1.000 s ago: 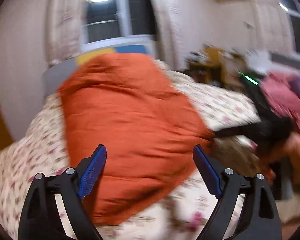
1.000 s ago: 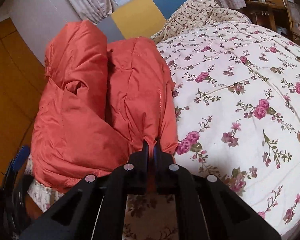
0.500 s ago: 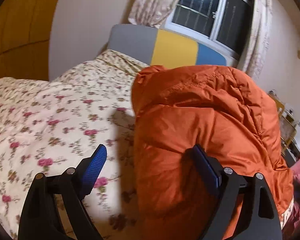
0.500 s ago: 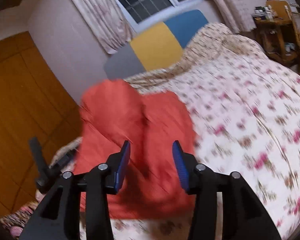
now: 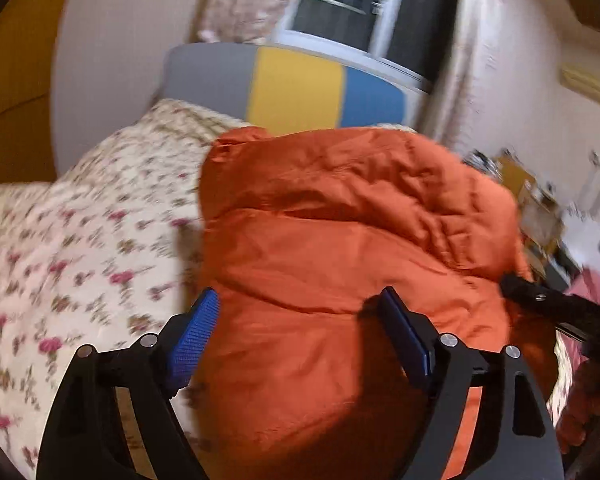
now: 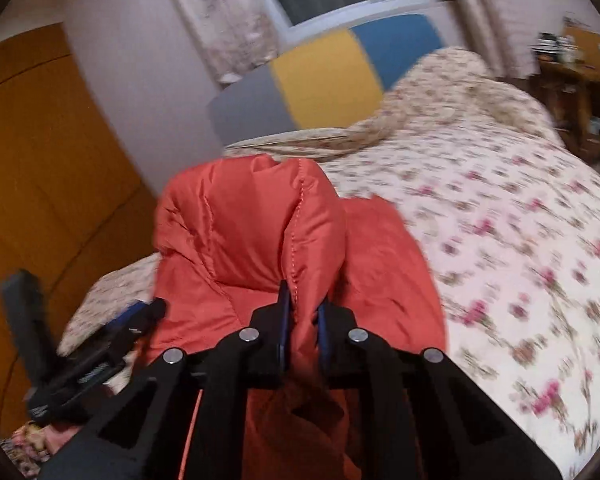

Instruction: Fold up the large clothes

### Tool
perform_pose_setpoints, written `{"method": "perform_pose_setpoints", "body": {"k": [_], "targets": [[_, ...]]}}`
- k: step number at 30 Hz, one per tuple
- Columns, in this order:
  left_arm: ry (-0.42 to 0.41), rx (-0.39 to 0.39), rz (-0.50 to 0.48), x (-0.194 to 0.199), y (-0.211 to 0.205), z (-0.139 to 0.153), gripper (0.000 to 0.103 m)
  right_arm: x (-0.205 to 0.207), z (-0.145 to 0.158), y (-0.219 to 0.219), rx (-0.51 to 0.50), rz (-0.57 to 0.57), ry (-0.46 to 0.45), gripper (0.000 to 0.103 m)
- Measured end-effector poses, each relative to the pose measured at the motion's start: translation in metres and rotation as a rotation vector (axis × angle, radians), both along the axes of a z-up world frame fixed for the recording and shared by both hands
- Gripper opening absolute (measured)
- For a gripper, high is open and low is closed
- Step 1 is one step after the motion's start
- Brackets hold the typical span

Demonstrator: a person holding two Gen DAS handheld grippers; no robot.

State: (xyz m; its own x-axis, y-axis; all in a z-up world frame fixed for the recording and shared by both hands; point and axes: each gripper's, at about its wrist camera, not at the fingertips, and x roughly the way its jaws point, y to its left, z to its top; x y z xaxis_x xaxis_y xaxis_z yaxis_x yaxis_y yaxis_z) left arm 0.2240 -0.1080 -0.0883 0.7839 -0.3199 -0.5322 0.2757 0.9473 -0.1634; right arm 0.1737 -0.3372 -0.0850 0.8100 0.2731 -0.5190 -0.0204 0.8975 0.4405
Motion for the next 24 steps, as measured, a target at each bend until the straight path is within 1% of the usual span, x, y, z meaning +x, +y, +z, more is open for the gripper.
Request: {"method": "perform_pose_setpoints", "body": {"k": [1,2,4,5,6,7,9,11,12,13,16,18,20,22,24], "targets": [[-0.019,0.038,-0.014,-0.003,-0.010,0.001,0.081,-0.001,-0.010,-0.005,0.015,-0.027,0.019,0.010],[-0.037,0.072,-0.032,-0.007,-0.021,0.003,0.082,-0.001,-0.020,-0.011,0.053,-0.042,0.038,0.010],[-0.058,0.136,-0.069,-0.012,-0.043,-0.001,0.085,0.000,-0.038,-0.021,0.102,-0.057,0.057,0.011],[-0.061,0.177,-0.075,-0.013,-0.054,-0.006,0.092,0.003,-0.044,-0.022,0.100,-0.065,0.060,0.012],[-0.060,0.198,-0.080,-0.013,-0.059,-0.010,0.095,0.002,-0.047,-0.024,0.099,-0.067,0.061,0.013],[-0.062,0.228,-0.086,-0.013,-0.066,-0.016,0.096,0.004,-0.053,-0.025,0.108,-0.069,0.061,0.013],[-0.078,0.264,-0.081,-0.012,-0.074,-0.026,0.099,0.001,-0.058,-0.028,0.133,-0.070,0.046,0.016],[-0.073,0.268,-0.075,-0.010,-0.073,-0.028,0.099,-0.005,-0.055,-0.032,0.159,-0.065,0.043,0.017],[-0.066,0.262,-0.080,-0.009,-0.071,-0.026,0.099,-0.007,-0.054,-0.033,0.161,-0.063,0.040,0.020],[-0.063,0.248,-0.090,-0.009,-0.068,-0.023,0.099,-0.009,-0.049,-0.034,0.147,-0.064,0.038,0.028],[-0.063,0.216,-0.098,-0.010,-0.057,-0.011,0.099,-0.016,-0.028,-0.030,0.081,-0.066,0.021,0.034],[-0.111,0.206,-0.025,-0.012,-0.046,-0.001,0.099,-0.023,-0.010,-0.028,0.044,-0.083,-0.018,0.034],[-0.132,0.179,0.043,-0.008,-0.032,0.010,0.099,-0.023,0.008,-0.029,0.033,-0.087,-0.074,0.034],[-0.120,0.149,0.086,0.001,-0.021,0.014,0.099,-0.021,0.027,-0.023,0.040,-0.062,-0.116,0.034],[-0.108,0.149,0.123,0.011,-0.017,0.017,0.099,-0.011,0.042,-0.013,0.043,-0.019,-0.120,0.033]]}}
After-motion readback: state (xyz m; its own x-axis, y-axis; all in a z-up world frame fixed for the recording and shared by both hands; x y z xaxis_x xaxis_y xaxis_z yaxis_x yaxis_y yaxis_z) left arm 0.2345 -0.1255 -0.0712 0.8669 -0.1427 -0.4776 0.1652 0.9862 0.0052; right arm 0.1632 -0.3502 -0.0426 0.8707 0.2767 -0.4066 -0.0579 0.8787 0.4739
